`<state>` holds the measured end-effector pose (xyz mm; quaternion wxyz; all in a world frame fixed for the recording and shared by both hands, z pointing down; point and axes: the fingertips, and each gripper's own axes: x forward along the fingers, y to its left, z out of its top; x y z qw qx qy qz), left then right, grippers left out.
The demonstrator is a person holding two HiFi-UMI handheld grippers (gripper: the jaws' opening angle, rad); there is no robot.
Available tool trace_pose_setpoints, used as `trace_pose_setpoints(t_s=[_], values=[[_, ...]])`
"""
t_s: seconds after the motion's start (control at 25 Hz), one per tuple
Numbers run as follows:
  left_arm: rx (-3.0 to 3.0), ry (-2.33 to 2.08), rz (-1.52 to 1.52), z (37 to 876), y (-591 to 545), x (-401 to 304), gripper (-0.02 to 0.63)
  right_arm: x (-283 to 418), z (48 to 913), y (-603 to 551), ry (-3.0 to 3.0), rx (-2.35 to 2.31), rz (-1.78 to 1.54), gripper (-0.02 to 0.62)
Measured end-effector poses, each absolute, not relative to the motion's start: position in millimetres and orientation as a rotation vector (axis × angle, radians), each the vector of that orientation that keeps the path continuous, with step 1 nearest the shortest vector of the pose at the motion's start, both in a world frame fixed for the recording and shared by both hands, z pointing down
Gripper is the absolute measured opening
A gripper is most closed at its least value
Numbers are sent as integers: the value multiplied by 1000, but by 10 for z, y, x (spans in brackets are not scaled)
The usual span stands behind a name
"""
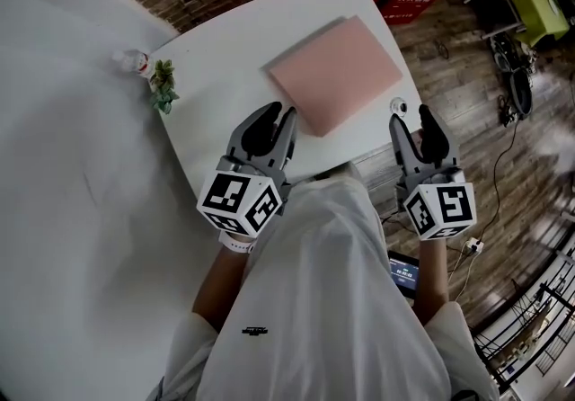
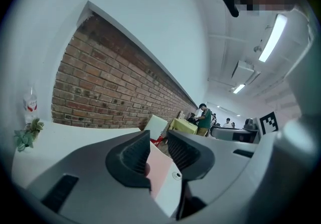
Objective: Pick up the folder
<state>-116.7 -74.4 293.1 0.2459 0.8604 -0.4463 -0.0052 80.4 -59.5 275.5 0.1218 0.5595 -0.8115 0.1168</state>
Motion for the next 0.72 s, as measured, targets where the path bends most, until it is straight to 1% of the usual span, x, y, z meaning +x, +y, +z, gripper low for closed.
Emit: trace_pose_setpoints(t_s=[0.04,0.2,0.28,0.36,0.44,0.72], values=[[2341,-1210,-17,2939,-761,-1155,109,811,2766,-621,-2368,1627,346,218],[2288,-1203,-34,2983,-855,-1134,127,852,2805,-762,-2368,1590,362,239],[2256,-1191,-44,3037,-894,-1108,150,856,2829,-850,-2384,1552,367,250],[2222,-1181,-44,3136,-929,-1071,184,851,2865,-943,-2406,1503,375,281],[2190,-1185,-30,3258,-966,-1025,210,863,2923,-1037,-2413,1462,378,298],[2082,-1213,-25,3568,-1130,-876,259,982,3192,-1401,-2420,1342,381,322]])
